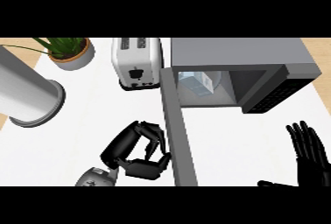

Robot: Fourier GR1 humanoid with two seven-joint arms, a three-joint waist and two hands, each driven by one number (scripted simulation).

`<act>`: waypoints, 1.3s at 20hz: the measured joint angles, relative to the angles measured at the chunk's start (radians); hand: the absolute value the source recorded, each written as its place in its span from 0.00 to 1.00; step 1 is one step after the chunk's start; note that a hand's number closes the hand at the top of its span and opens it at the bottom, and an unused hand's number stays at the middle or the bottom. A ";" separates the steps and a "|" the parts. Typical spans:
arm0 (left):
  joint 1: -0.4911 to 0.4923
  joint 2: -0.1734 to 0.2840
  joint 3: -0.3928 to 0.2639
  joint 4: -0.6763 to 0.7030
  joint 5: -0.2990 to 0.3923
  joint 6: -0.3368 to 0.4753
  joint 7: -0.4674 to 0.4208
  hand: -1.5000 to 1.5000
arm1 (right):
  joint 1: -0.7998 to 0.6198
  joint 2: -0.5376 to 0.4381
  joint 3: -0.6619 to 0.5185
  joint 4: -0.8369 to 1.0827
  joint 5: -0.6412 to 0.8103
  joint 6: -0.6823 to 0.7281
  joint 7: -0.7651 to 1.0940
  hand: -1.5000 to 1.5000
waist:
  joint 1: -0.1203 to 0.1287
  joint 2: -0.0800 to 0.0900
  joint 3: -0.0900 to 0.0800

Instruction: Pick up the milk, place it into the microwave and close the microwave

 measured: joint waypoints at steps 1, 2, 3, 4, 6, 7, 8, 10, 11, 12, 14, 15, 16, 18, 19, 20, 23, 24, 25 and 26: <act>-0.032 0.001 -0.039 0.029 0.004 0.035 0.007 1.00 | 0.012 -0.007 -0.004 -0.016 -0.004 0.009 0.001 0.00 | -0.002 0.000 0.000; -0.062 0.001 -0.075 0.066 0.002 0.067 0.003 1.00 | 0.010 -0.015 -0.010 -0.025 -0.008 0.015 0.004 0.00 | -0.003 0.000 0.000; -0.086 0.001 -0.114 0.092 0.004 0.099 0.005 1.00 | 0.012 -0.026 -0.019 -0.035 -0.019 0.028 0.008 0.00 | -0.003 0.000 0.000; -0.115 0.000 -0.144 0.125 0.013 0.126 0.014 1.00 | 0.020 -0.033 -0.022 -0.064 -0.027 0.033 0.023 0.00 | -0.005 0.000 0.000; -0.173 0.001 -0.205 0.193 0.030 0.205 0.024 1.00 | -0.002 -0.045 -0.038 -0.074 -0.039 0.037 0.042 0.00 | -0.004 0.001 0.000; -0.207 0.002 -0.237 0.228 0.053 0.249 0.035 1.00 | 0.003 -0.045 -0.032 -0.088 -0.039 0.043 0.045 0.00 | -0.009 0.001 0.000; -0.218 0.001 -0.278 0.260 0.078 0.288 0.036 1.00 | 0.006 -0.048 -0.032 -0.109 -0.045 0.048 0.053 0.00 | -0.013 0.002 0.000; -0.270 0.002 -0.344 0.324 0.128 0.347 0.055 1.00 | 0.004 -0.063 -0.040 -0.141 -0.072 0.070 0.076 0.00 | -0.020 0.003 0.000; -0.299 0.002 -0.370 0.359 0.154 0.367 0.061 1.00 | 0.010 -0.064 -0.038 -0.155 -0.084 0.083 0.080 0.00 | -0.027 0.004 -0.001; -0.325 0.002 -0.402 0.388 0.183 0.387 0.070 1.00 | 0.002 -0.072 -0.040 -0.170 -0.098 0.090 0.098 0.00 | -0.034 0.006 -0.001; -0.379 0.002 -0.462 0.441 0.243 0.422 0.078 0.00 | -0.008 -0.082 -0.037 -0.187 -0.113 0.110 0.113 0.00 | -0.047 0.009 -0.001; -0.402 0.003 -0.491 0.459 0.275 0.436 0.086 0.00 | -0.017 -0.085 -0.036 -0.200 -0.121 0.112 0.127 0.00 | -0.053 0.010 -0.001; -0.426 0.003 -0.513 0.475 0.305 0.450 0.094 0.00 | -0.030 -0.091 -0.032 -0.212 -0.128 0.114 0.144 0.00 | -0.062 0.012 -0.001; -0.463 0.003 -0.534 0.506 0.363 0.480 0.079 0.00 | -0.038 -0.104 -0.024 -0.238 -0.136 0.132 0.160 0.00 | -0.083 0.017 -0.002; -0.481 0.003 -0.541 0.515 0.394 0.491 0.069 0.00 | -0.043 -0.110 -0.022 -0.247 -0.143 0.139 0.168 0.00 | -0.092 0.019 -0.002; -0.493 0.003 -0.547 0.521 0.420 0.505 0.056 1.00 | -0.048 -0.116 -0.018 -0.258 -0.149 0.149 0.175 0.00 | -0.103 0.022 -0.002; -0.545 0.001 -0.547 0.531 0.492 0.540 0.032 1.00 | -0.069 -0.138 -0.010 -0.293 -0.176 0.178 0.201 0.00 | -0.138 0.028 -0.004; -0.559 0.000 -0.542 0.532 0.517 0.548 0.017 1.00 | -0.074 -0.143 -0.005 -0.301 -0.182 0.188 0.204 0.00 | -0.148 0.031 -0.004; -0.573 -0.001 -0.538 0.531 0.542 0.555 0.001 1.00 | -0.079 -0.147 0.001 -0.311 -0.186 0.196 0.211 0.00 | -0.158 0.034 -0.004; -0.585 -0.001 -0.535 0.536 0.564 0.559 -0.016 1.00 | -0.088 -0.151 0.003 -0.319 -0.194 0.200 0.219 0.00 | -0.166 0.037 -0.005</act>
